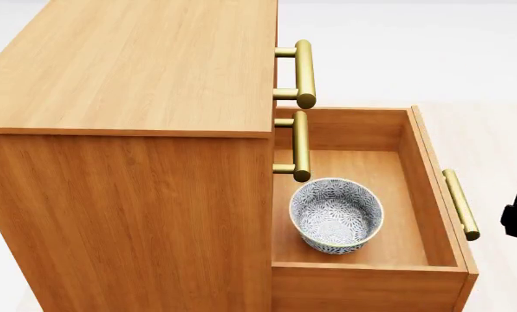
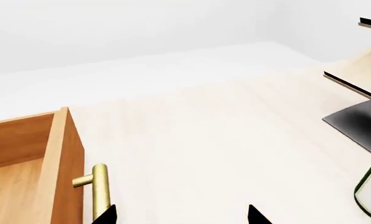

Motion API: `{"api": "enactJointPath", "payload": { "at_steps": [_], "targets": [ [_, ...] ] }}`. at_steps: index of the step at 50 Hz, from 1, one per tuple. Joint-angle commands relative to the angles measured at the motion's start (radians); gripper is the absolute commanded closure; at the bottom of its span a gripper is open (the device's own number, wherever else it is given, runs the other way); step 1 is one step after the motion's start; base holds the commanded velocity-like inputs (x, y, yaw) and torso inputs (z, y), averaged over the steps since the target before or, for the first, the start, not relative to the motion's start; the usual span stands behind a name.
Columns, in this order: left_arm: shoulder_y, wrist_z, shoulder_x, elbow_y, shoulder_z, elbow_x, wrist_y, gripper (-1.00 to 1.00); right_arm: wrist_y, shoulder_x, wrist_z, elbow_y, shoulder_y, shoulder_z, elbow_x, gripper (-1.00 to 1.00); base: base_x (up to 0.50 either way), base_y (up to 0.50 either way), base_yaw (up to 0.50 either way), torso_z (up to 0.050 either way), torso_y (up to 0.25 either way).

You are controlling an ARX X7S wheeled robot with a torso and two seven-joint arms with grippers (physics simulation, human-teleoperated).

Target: Put the bowl in the bottom drawer of the cabinet and close it.

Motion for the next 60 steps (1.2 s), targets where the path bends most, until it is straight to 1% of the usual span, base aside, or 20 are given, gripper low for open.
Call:
{"api": "enactJointPath", "payload": {
  "at_steps": [1, 7, 23, 42, 46, 47, 49, 51, 60],
  "targets": [
    [-0.001, -0.001, -0.001, -0.002, 0.002, 0.001, 0.002, -1.0, -0.043, -0.002, 0.005, 0.007, -0.076, 0.04, 0.003, -1.0, 0.0, 0.0, 0.0, 0.0, 0.0],
    [-0.001, -0.001, -0.002, -0.003, 0.003, 0.0, 0.004, -1.0, -0.09, -0.01, 0.009, 0.053, -0.107, 0.04, -0.001, -1.0, 0.0, 0.0, 0.0, 0.0, 0.0],
    [-0.001, -0.005, -0.005, 0.004, 0.006, 0.002, 0.0, -1.0, -0.138, -0.017, 0.016, 0.095, -0.155, 0.036, -0.009, -1.0, 0.0, 0.0, 0.0, 0.0, 0.0],
    [0.0, -0.006, -0.007, -0.001, 0.007, -0.003, 0.01, -1.0, -0.198, -0.02, 0.028, 0.175, -0.174, 0.037, -0.013, -1.0, 0.0, 0.0, 0.0, 0.0, 0.0],
    [-0.003, -0.01, -0.014, 0.019, 0.008, -0.016, -0.038, -1.0, -0.203, -0.02, 0.03, 0.178, -0.178, 0.037, -0.013, -1.0, 0.0, 0.0, 0.0, 0.0, 0.0],
    [-0.001, -0.002, -0.007, 0.002, 0.001, -0.032, 0.006, -1.0, -0.205, -0.021, 0.031, 0.183, -0.177, 0.036, -0.014, -1.0, 0.0, 0.0, 0.0, 0.0, 0.0],
    [0.003, 0.002, -0.008, 0.001, -0.001, -0.036, 0.022, -1.0, -0.21, -0.021, 0.033, 0.187, -0.178, 0.035, -0.015, -1.0, 0.0, 0.0, 0.0, 0.0, 0.0],
    [0.001, -0.003, -0.007, 0.0, 0.004, -0.016, 0.016, -1.0, -0.209, -0.022, 0.032, 0.183, -0.18, 0.031, -0.015, -1.0, 0.0, 0.0, 0.0, 0.0, 0.0],
    [-0.003, -0.005, -0.007, -0.002, 0.007, -0.012, 0.011, -1.0, -0.222, -0.026, 0.035, 0.203, -0.179, 0.019, -0.019, -1.0, 0.0, 0.0, 0.0, 0.0, 0.0]
  ]
}}
